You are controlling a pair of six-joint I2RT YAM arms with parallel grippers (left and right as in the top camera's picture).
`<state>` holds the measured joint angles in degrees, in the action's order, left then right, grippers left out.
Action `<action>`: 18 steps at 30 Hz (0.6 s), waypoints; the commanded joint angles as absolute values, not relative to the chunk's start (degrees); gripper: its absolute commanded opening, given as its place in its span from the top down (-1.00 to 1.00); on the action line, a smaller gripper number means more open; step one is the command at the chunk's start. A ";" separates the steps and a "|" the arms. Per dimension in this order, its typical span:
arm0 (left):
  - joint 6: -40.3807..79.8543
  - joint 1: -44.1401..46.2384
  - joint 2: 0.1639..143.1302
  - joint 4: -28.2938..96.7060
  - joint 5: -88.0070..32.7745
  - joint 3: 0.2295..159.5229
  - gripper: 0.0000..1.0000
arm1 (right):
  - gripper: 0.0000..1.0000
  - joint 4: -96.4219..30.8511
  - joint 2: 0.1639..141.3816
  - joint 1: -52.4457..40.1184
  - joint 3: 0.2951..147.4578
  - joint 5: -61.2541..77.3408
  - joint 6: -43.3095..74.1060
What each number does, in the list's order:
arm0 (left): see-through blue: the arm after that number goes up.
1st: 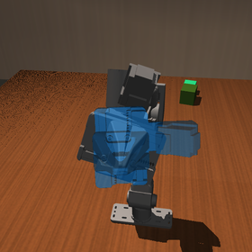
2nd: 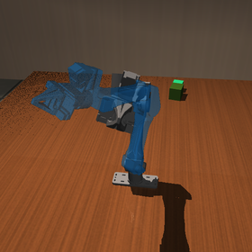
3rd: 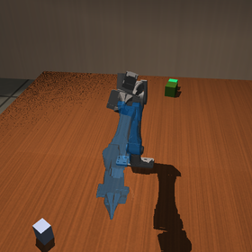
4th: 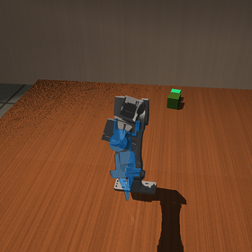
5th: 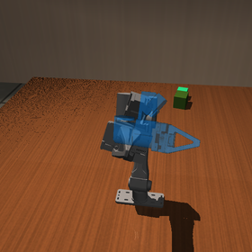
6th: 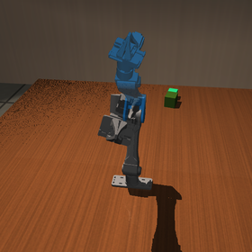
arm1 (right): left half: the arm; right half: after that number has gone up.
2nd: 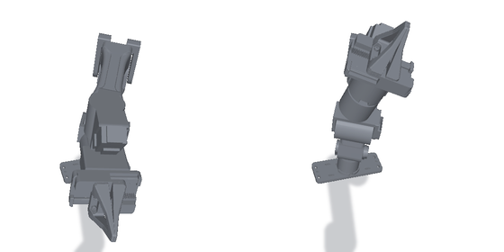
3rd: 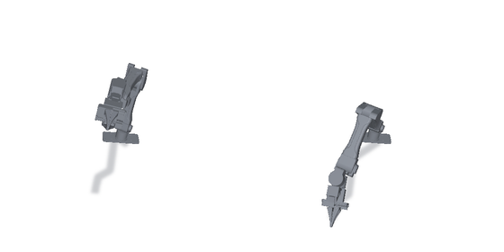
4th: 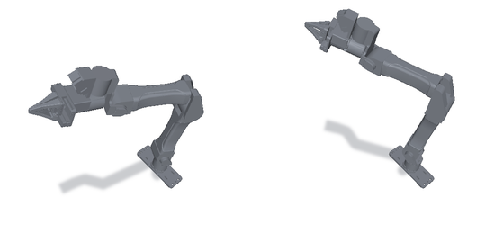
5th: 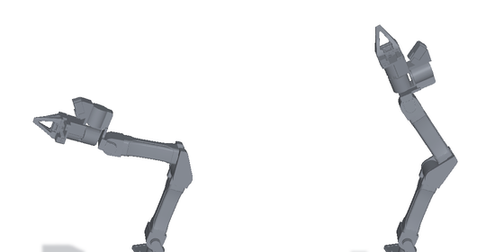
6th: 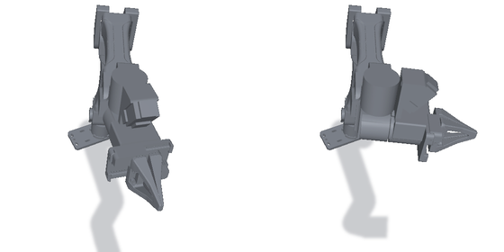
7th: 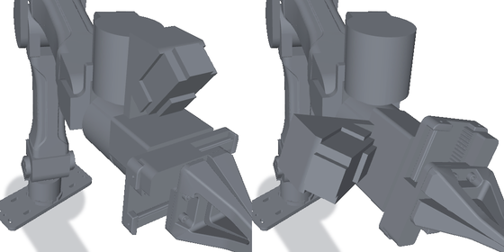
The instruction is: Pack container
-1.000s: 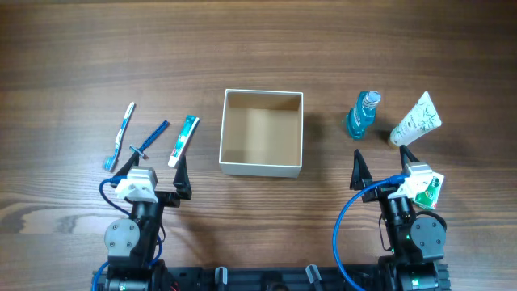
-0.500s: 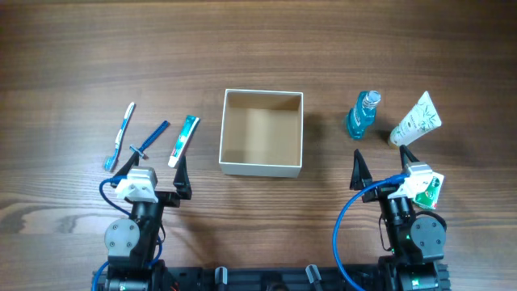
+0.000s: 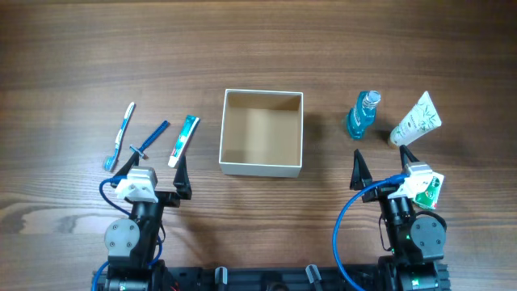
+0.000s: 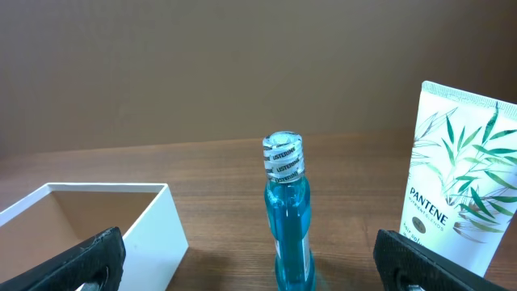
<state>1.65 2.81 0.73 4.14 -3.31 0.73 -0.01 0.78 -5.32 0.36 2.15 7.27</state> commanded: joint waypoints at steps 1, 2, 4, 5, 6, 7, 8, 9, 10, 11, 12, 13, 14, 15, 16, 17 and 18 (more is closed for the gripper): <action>2.20 2.39 0.16 4.32 -2.72 0.32 -0.99 | -0.99 0.12 0.27 -5.30 0.30 3.01 7.66; 2.20 2.39 0.16 4.29 -2.72 0.32 -1.00 | -1.00 0.12 0.32 -5.30 0.30 3.01 7.66; 2.20 2.39 0.16 4.32 -2.72 0.32 -1.00 | -0.99 0.12 0.43 -5.30 0.32 3.01 7.66; 2.20 2.39 0.16 4.29 -2.72 0.32 -1.00 | -0.99 0.12 0.43 -5.30 0.30 2.96 7.62; 2.20 2.39 0.16 4.29 -2.72 0.32 -0.99 | -0.99 0.12 0.43 -5.30 0.30 2.98 7.60; 2.20 2.39 0.16 4.29 -2.72 0.32 -1.00 | -0.99 0.12 0.43 -5.30 0.30 3.01 7.64; 2.20 2.39 0.16 4.29 -2.72 0.32 -1.00 | -0.99 0.12 0.43 -5.30 0.30 3.05 7.73; 2.20 2.39 0.16 4.25 -2.74 0.32 -0.99 | -0.99 0.12 0.43 -5.30 0.30 3.03 7.68; 2.20 2.39 0.16 4.27 -2.74 0.32 -0.99 | -0.99 0.12 0.43 -5.30 0.30 3.03 7.68; 2.20 2.39 0.16 4.27 -2.72 0.32 -1.00 | -1.00 0.12 0.43 -5.30 0.30 3.05 7.75; 2.22 2.39 0.16 4.27 -2.79 0.32 -0.99 | -0.99 0.23 0.43 -5.30 0.32 3.05 8.47; 2.22 2.37 0.16 4.27 -2.74 0.32 -0.99 | -1.00 0.40 0.43 -5.30 0.32 3.05 10.24; 2.22 2.39 0.16 4.29 -2.72 0.32 -1.00 | -1.00 0.36 0.43 -5.30 0.30 3.05 11.84; 2.22 2.39 0.16 4.27 -2.74 0.32 -1.00 | -1.00 0.14 0.43 -5.30 0.30 3.22 14.11; 2.22 2.39 0.16 4.12 -2.74 0.32 -1.00 | -1.00 0.19 0.43 -5.30 0.32 4.16 15.57; 2.24 2.39 0.16 3.53 -2.70 0.32 -0.99 | -1.00 0.32 0.43 -5.30 0.34 5.89 15.55; 2.68 2.39 0.21 3.51 -2.72 0.38 -1.00 | -0.99 0.23 0.56 -5.30 0.58 7.53 15.38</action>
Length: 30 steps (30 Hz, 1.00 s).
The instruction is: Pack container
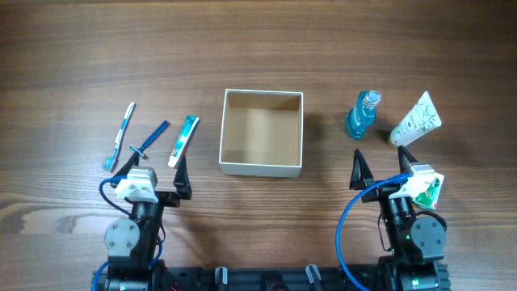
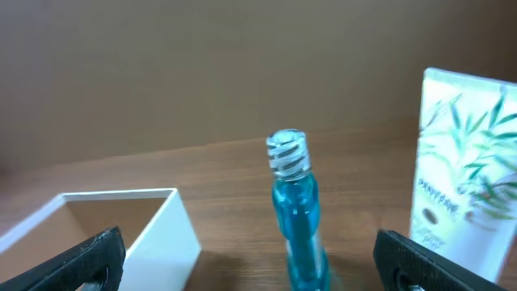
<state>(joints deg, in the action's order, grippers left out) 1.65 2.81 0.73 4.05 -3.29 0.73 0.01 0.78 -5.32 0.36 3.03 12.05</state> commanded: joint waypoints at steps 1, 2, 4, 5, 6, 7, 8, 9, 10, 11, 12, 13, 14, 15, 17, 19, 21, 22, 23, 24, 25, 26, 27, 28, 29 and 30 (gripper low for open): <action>4.58 2.39 0.32 3.51 -2.72 0.54 -0.99 | -0.99 -0.23 1.02 -5.30 1.41 7.99 15.35; 5.89 2.39 0.45 3.79 -2.74 1.10 -1.00 | -1.00 -0.62 1.65 -5.30 2.33 7.97 14.87; 8.58 2.39 1.78 5.56 -2.74 4.19 -1.00 | -0.99 -2.66 4.36 -5.30 6.35 7.94 12.73; 9.21 2.39 2.83 6.68 -2.74 5.98 -0.99 | -0.99 -3.79 6.02 -5.30 8.51 7.81 11.33; 9.50 2.39 4.29 8.45 -2.70 8.23 -0.99 | -0.99 -5.41 9.13 -5.30 12.05 7.31 9.43; 9.52 2.39 6.55 10.59 -2.63 11.35 -1.00 | -0.99 -6.72 12.69 -5.30 15.35 7.33 7.53; 9.93 2.39 9.93 13.63 -2.00 15.59 -0.99 | -0.99 -8.14 16.14 -5.30 18.57 7.33 6.46; 10.15 2.39 13.85 16.97 -1.28 20.08 -1.00 | -0.99 -10.72 21.39 -5.30 23.51 7.31 5.56; 10.20 2.39 18.24 20.84 -0.43 25.06 -1.00 | -0.99 -13.26 26.41 -5.28 28.21 7.33 4.89; 10.26 2.37 22.26 24.47 0.14 29.41 -0.99 | -0.99 -16.08 31.55 -5.28 32.97 7.35 4.69; 10.37 2.37 27.55 29.47 0.32 35.09 -1.00 | -0.99 -19.27 35.99 -5.28 37.23 7.44 4.71; 10.37 2.39 31.94 33.78 0.30 39.75 -1.00 | -0.99 -23.00 41.10 -5.28 42.33 7.81 4.80; 10.35 2.37 36.23 38.02 0.32 44.31 -0.99 | -1.00 -28.03 46.52 -5.28 47.92 7.77 5.54; 10.35 2.37 41.69 43.51 0.30 50.02 -0.99 | -0.99 -33.74 52.05 -5.28 53.65 7.81 6.20; 10.35 2.39 50.15 51.66 0.27 58.43 -1.00 | -0.99 -43.16 60.93 -5.30 62.72 8.40 6.28; 10.35 2.39 56.38 56.12 -0.56 63.07 -0.99 | -0.99 -49.43 68.42 -5.30 69.36 9.04 5.67; 10.35 2.39 59.72 56.64 -0.56 63.44 -0.99 | -0.99 -49.98 71.61 -5.28 70.50 8.32 1.56; 10.35 2.39 60.77 56.62 -0.56 63.44 -0.99 | -1.00 -49.10 72.66 -5.17 70.50 6.79 3.09; 10.35 2.39 62.24 56.64 -0.56 63.44 -0.99 | -0.99 -48.21 73.71 -4.91 70.50 4.14 6.59; 10.35 2.39 63.57 56.60 -0.56 63.44 -0.99 | -0.99 -47.00 74.56 -4.62 70.50 2.24 9.17; 10.35 2.39 64.55 56.53 -0.56 63.44 -0.99 | -0.99 -45.45 75.35 -4.36 70.50 1.85 9.06; 10.35 2.39 65.21 56.42 -0.56 63.44 -1.00 | -0.99 -44.53 75.83 -4.08 70.50 1.45 9.04; 10.35 2.39 66.00 56.42 -0.56 63.44 -0.99 | -0.99 -43.86 76.69 -3.64 70.50 0.78 9.04; 10.35 2.39 66.48 56.40 -0.56 63.44 -0.99 | -1.00 -43.66 77.45 -3.33 70.50 0.54 9.06; 10.35 2.39 66.94 56.40 -0.56 63.44 -0.99 | -0.99 -43.62 78.32 -3.25 70.50 0.36 9.04; 10.35 2.39 67.35 56.42 -0.56 63.44 -1.00 | -1.00 -43.57 80.03 -3.25 70.50 0.12 9.04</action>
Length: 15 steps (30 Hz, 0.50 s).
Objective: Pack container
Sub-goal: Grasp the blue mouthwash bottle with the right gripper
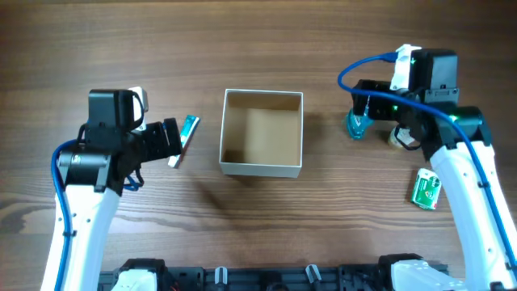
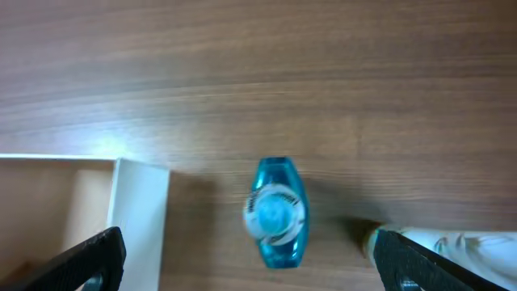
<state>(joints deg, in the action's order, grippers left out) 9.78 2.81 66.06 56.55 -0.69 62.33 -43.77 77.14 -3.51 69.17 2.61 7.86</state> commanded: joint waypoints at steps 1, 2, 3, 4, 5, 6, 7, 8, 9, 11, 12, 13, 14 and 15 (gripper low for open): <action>10.35 2.37 67.85 56.42 -0.54 63.44 -1.00 | -0.99 -43.70 82.37 -3.25 70.50 -0.47 9.06; 10.33 2.37 68.03 56.45 -0.47 63.44 -0.99 | -1.00 -43.83 84.01 -3.25 70.50 -0.43 9.23; 10.35 2.33 68.18 56.45 -0.30 63.44 -0.99 | -1.00 -44.01 85.03 -3.25 70.50 -0.40 9.39; 10.35 2.20 68.20 56.47 -0.32 63.44 -0.99 | -0.99 -44.31 86.83 -3.25 70.48 -0.40 10.09; 10.37 1.34 68.20 56.16 -0.27 63.44 -1.00 | -1.00 -44.51 88.40 -3.25 70.48 -0.27 10.66; 10.87 0.12 68.20 55.75 -0.14 63.44 -0.99 | -1.00 -44.53 89.69 -3.25 70.48 0.03 10.61; 12.16 -2.70 68.20 54.85 0.08 63.44 -0.99 | -0.99 -44.60 91.22 -3.25 70.48 0.01 10.63; 12.49 -5.21 68.20 54.19 -0.14 63.44 -1.00 | -0.99 -44.60 92.27 -3.25 70.48 -0.01 10.55; 12.49 -6.42 68.20 53.95 -0.14 63.44 -1.00 | -0.99 -44.60 92.62 -3.25 70.48 -0.01 10.52; 12.49 -9.61 68.20 53.45 -0.14 63.44 -1.00 | -0.82 -44.60 93.65 -3.27 70.28 -0.01 10.66; 12.49 -10.55 68.20 53.41 -0.14 63.44 -1.00 | -0.57 -44.53 93.78 -3.27 70.11 -0.01 10.66; 12.49 -10.79 68.20 53.41 -0.14 63.44 -1.00 | -0.40 -44.53 93.84 -3.27 70.02 -0.03 10.66; 12.49 -10.79 68.20 53.39 -0.12 63.44 -0.99 | -0.28 -44.53 93.91 -3.27 70.02 -0.03 10.68; 12.49 -10.79 68.20 53.39 -0.14 63.44 -0.99 | -0.21 -44.47 93.93 -3.27 70.02 -0.03 10.66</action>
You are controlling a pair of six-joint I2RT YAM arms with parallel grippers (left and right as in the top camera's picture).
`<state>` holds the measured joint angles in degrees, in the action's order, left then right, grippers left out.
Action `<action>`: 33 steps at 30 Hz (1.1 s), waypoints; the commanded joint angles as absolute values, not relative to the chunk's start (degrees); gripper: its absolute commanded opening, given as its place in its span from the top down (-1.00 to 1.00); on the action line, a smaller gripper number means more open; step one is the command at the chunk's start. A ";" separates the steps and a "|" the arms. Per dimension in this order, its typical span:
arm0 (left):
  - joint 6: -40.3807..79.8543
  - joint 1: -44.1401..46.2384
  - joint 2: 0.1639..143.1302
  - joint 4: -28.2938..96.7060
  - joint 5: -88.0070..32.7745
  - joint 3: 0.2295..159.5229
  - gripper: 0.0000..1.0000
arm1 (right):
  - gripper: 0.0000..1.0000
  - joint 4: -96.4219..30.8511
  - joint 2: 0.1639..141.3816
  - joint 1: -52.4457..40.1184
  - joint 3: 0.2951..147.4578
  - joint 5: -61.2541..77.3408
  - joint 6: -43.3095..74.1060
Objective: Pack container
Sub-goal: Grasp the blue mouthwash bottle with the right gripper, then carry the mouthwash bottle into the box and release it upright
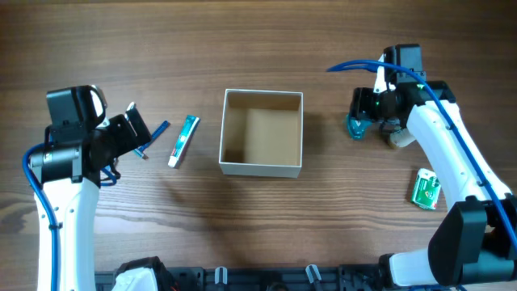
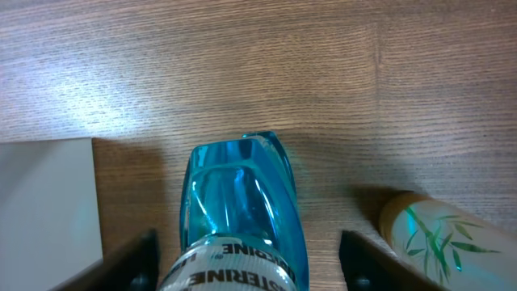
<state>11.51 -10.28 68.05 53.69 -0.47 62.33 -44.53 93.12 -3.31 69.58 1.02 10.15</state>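
Observation:
An open white box (image 1: 262, 166) stands mid-table. A blue mouthwash bottle (image 2: 241, 202) stands upright right of it (image 1: 355, 126). My right gripper (image 2: 246, 267) is open, lowered round the bottle's neck, one finger (image 2: 129, 260) on each side with gaps. A white Pantene tube (image 2: 436, 234) stands just right of the bottle (image 1: 401, 137). My left gripper (image 1: 131, 129) hangs open over the left-hand items: a blue razor (image 1: 155, 134) shows beside it, and a toothpaste tube (image 1: 183, 140) lies to its right. The toothbrush is mostly hidden beneath it.
A green packet (image 1: 426, 190) lies at the right front. The box wall (image 2: 44, 210) is close on the bottle's left in the right wrist view. Both arms reach out from the near edge.
My right gripper has come down from above the bottle to straddle its neck. My left gripper has moved left, from beside the toothpaste tube to over the razor and toothbrush.
Both arms first rested folded at the near edge, grippers open, the right one facing the bottle and tube. Later both were stretched out, the right high above the bottle, the left by the toothpaste. Now the right surrounds the bottle and the left is over the razor.

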 commanded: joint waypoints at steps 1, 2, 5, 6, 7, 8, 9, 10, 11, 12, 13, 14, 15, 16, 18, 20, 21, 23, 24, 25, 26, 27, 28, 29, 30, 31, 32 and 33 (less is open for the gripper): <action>12.49 -10.79 68.20 53.41 -0.14 63.44 -1.00 | -0.14 -44.34 93.97 -3.25 70.02 -0.03 10.68; 12.47 -10.79 68.20 53.41 -0.14 63.44 -0.99 | -0.07 -44.16 93.97 -3.25 70.02 -0.05 10.63; 12.49 -10.79 68.20 53.41 -0.14 63.44 -1.00 | 0.13 -44.18 94.00 -3.25 70.02 -0.05 10.66; 12.49 -10.79 68.20 53.41 -0.12 63.44 -0.99 | 0.21 -44.18 93.97 -3.25 70.02 -0.05 10.66; 12.49 -10.79 68.20 53.41 -0.14 63.44 -1.00 | 0.24 -44.14 94.00 -3.25 70.02 -0.05 10.66; 12.49 -10.79 68.20 53.41 -0.14 63.44 -1.00 | 0.25 -44.14 94.00 -3.25 70.02 -0.05 10.68; 12.49 -10.79 68.20 53.41 -0.14 63.44 -1.00 | 0.25 -43.99 94.00 -3.27 70.02 -0.05 10.68; 12.49 -10.76 68.20 53.41 -0.12 63.44 -1.00 | 0.27 -43.94 93.97 -3.27 70.02 -0.08 10.66; 12.49 -10.79 68.20 53.41 -0.14 63.44 -0.99 | 0.35 -43.88 93.97 -3.27 70.02 -0.30 10.66; 12.49 -10.79 68.20 53.41 -0.12 63.44 -0.99 | 0.45 -43.66 93.97 -3.27 70.02 -0.47 10.66; 12.49 -10.76 68.20 53.41 -0.12 63.44 -0.99 | 0.67 -43.29 93.97 -3.27 70.06 -0.47 10.66; 12.49 -10.79 68.20 53.41 -0.12 63.44 -1.00 | 0.78 -43.05 93.84 -3.27 70.22 -0.45 10.68; 12.49 -10.76 68.20 53.41 -0.14 63.44 -0.99 | 0.89 -43.09 93.54 -3.27 70.52 -0.45 10.66; 12.49 -10.76 68.20 53.41 -0.14 63.44 -0.99 | 0.91 -43.64 92.79 -3.36 71.13 -0.45 10.66; 12.49 -10.76 68.20 53.41 -0.14 63.44 -0.99 | 0.91 -45.45 90.78 -3.77 72.93 -0.73 10.63; 12.49 -10.76 68.20 53.39 -0.14 63.44 -0.99 | 0.91 -48.95 88.23 -5.30 76.49 -3.38 10.72; 12.49 -10.72 68.20 53.39 -0.14 63.44 -1.00 | 0.91 -50.78 87.00 -6.66 78.59 -4.47 10.70; 12.49 -10.72 68.20 53.41 -0.14 63.44 -0.99 | 0.92 -55.24 84.71 -11.27 83.85 -5.28 11.44; 12.49 -10.72 68.20 53.41 -0.14 63.44 -0.99 | 0.91 -57.36 84.20 -14.09 86.91 -6.17 13.89; 12.49 -10.72 68.20 53.41 -0.14 63.44 -0.99 | 0.92 -58.17 84.09 -15.75 88.53 -6.55 14.81; 12.49 -10.72 68.20 53.41 -0.14 63.44 -1.00 | 0.91 -58.83 84.09 -18.20 90.67 -6.70 15.92; 12.49 -10.72 68.20 53.41 -0.14 63.44 -0.99 | 0.91 -58.94 84.12 -21.34 92.75 -6.68 17.72; 12.49 -10.72 68.20 53.41 -0.14 63.44 -0.99 | 0.91 -58.46 84.16 -23.64 93.65 -6.70 19.11; 12.49 -10.72 68.20 53.39 -0.14 63.44 -0.99 | 0.92 -57.39 84.16 -26.65 94.15 -6.74 21.28; 12.49 -10.72 68.20 53.39 -0.12 63.44 -1.00 | 0.92 -56.45 84.25 -29.10 94.15 -7.22 23.73; 12.49 -10.72 68.20 53.41 -0.14 63.44 -0.99 | 0.91 -56.05 84.82 -30.94 94.13 -8.47 26.28; 12.49 -10.72 68.20 53.39 -0.14 63.44 -0.99 | 0.92 -55.64 85.80 -32.91 94.13 -9.96 29.06; 12.49 -10.72 68.20 53.39 -0.12 63.44 -0.99 | 0.92 -55.22 86.76 -33.98 94.13 -10.37 30.26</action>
<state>11.51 -10.48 68.05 53.58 -0.47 62.33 -56.31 84.86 -30.61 93.17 -6.09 21.58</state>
